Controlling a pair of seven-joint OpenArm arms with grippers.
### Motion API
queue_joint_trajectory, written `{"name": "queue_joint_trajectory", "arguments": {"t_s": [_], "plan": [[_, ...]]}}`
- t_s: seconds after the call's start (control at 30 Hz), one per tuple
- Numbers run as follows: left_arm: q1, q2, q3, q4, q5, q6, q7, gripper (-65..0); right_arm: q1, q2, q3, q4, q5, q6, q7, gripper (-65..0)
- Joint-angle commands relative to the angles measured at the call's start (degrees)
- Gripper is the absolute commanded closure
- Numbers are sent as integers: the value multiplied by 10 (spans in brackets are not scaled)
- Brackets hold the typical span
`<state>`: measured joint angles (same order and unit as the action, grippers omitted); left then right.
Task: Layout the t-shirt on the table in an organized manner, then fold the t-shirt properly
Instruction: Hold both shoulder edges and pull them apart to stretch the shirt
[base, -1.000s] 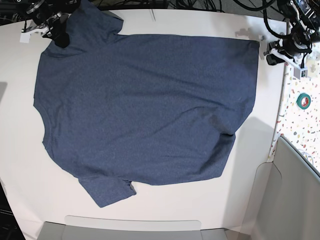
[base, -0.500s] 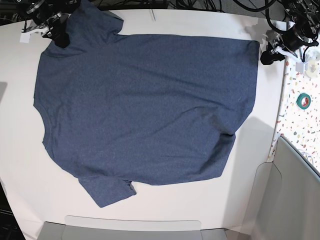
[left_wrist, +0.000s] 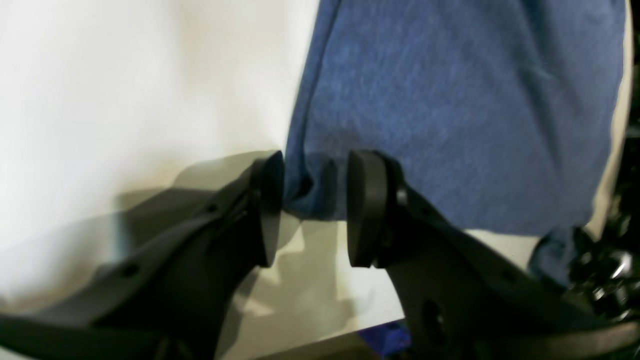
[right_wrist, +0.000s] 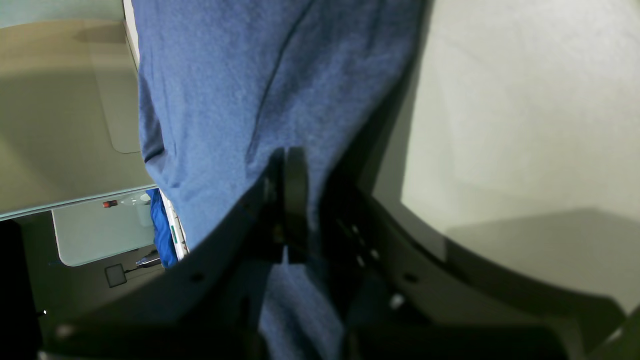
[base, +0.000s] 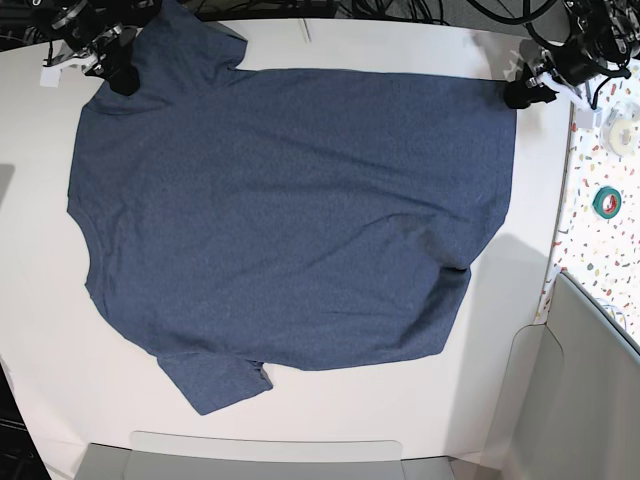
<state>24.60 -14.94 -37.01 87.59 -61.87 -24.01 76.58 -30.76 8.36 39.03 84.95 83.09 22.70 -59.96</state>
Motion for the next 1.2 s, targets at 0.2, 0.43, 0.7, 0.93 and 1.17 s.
{"name": "queue_joint_trajectory", "arguments": {"t_s": [0.2,0.43,0.7,0.93,1.17], "plan": [[20,2,66,7,45,8,33,-216,1,8,-1,5,-12,-3,12,0],[20,2,72,7,43,8,11,-28,0,8,0,5,-11,-3,0,0],[23,2,71,7,43,8,6,0,-18,8,5,42,-11,-3,-20,0],[23,1,70,21,42,7,5,0,-36,5,35,95,-12,-3,-23,0],[45,0,73,151,43,7,-11,0,-48,5,70,155,-12,-3,-23,0]]}}
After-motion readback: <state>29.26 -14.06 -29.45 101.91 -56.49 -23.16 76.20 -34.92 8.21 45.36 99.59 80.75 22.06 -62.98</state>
